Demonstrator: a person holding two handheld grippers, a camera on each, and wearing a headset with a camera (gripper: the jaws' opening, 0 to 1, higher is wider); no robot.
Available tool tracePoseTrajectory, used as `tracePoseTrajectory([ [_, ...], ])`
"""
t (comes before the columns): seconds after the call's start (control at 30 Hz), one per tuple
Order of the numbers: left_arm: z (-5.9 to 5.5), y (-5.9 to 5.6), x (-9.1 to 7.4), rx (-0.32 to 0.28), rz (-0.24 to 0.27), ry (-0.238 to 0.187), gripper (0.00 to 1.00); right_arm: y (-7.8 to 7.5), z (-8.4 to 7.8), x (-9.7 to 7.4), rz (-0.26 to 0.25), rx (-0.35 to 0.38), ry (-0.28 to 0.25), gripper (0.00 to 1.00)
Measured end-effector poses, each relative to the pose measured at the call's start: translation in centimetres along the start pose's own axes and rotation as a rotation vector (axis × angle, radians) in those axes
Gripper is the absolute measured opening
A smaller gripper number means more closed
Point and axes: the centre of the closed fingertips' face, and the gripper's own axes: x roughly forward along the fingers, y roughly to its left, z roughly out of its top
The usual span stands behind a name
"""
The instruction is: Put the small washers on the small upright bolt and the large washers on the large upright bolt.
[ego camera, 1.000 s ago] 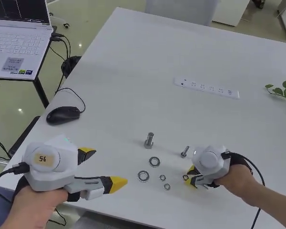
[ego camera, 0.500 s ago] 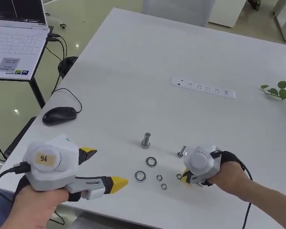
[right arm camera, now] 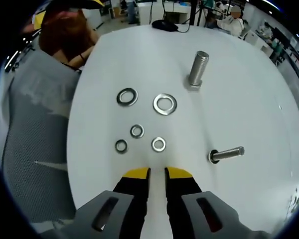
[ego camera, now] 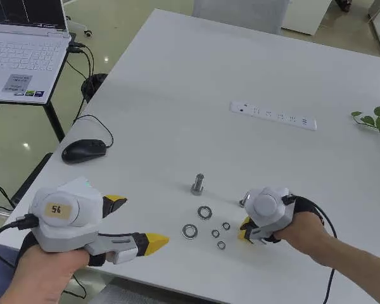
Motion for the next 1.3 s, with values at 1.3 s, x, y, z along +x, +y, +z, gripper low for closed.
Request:
tracePoseTrajectory([
  [1.3,0.2,0.2,-0.3,-0.004,0.009,-0.003,0.73,0.3,2.5,1.1,0.016,-0.062,-0.029,0.14],
])
